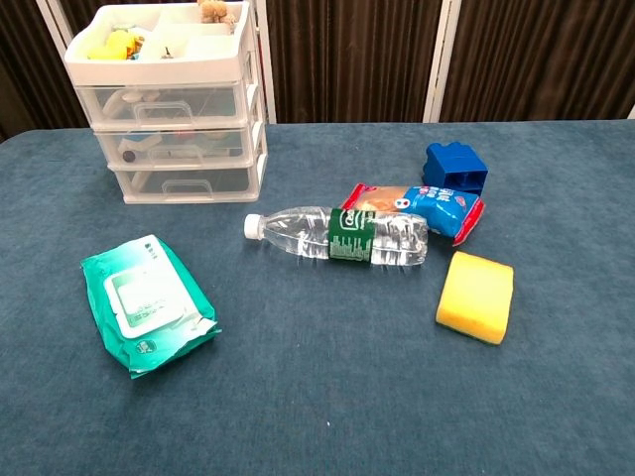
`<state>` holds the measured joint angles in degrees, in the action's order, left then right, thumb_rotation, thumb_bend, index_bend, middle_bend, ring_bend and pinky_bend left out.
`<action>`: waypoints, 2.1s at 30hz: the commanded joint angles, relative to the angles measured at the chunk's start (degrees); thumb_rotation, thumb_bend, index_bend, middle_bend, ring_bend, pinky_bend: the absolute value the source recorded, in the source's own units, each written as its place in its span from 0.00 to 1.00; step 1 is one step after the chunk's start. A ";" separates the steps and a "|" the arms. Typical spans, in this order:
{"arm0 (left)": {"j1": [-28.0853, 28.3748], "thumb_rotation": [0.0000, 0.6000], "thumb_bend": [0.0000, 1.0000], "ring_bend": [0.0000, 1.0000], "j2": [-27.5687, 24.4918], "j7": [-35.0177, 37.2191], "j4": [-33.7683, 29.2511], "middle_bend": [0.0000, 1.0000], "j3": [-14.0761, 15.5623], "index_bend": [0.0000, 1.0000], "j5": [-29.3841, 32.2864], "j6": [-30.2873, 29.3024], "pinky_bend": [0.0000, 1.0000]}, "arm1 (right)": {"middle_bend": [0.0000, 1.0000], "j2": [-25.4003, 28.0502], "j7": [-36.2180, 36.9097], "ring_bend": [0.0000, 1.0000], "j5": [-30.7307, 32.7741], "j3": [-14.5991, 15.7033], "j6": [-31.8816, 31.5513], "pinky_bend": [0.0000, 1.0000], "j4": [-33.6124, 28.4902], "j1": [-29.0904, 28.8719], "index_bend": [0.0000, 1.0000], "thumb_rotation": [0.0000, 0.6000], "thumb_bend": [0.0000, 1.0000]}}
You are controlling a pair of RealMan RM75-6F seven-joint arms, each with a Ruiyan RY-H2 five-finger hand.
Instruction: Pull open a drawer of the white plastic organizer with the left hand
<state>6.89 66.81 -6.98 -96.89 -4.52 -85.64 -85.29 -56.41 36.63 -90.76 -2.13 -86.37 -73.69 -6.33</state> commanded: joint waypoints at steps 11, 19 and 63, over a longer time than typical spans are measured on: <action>12.10 1.00 0.69 0.90 6.71 1.18 -10.76 0.96 -13.03 0.13 27.18 16.57 0.87 | 0.00 0.42 1.88 0.00 -0.29 0.20 0.25 0.00 -0.05 -0.15 0.00 1.00 0.13; 20.03 1.00 0.74 0.92 11.17 2.69 -9.79 0.97 -19.46 0.13 47.75 24.81 0.89 | 0.00 0.74 3.57 0.00 0.06 0.15 1.62 0.00 -0.03 -0.78 0.00 1.00 0.13; 39.12 1.00 0.75 0.92 29.42 9.58 19.83 0.97 -25.56 0.12 66.71 38.26 0.89 | 0.00 2.02 8.39 0.00 0.18 0.52 2.87 0.00 -0.58 -1.22 0.00 1.00 0.13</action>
<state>45.71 95.89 2.35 -77.56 -29.96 -19.17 -47.48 -54.39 45.01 -90.58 -1.61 -83.51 -74.27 -7.56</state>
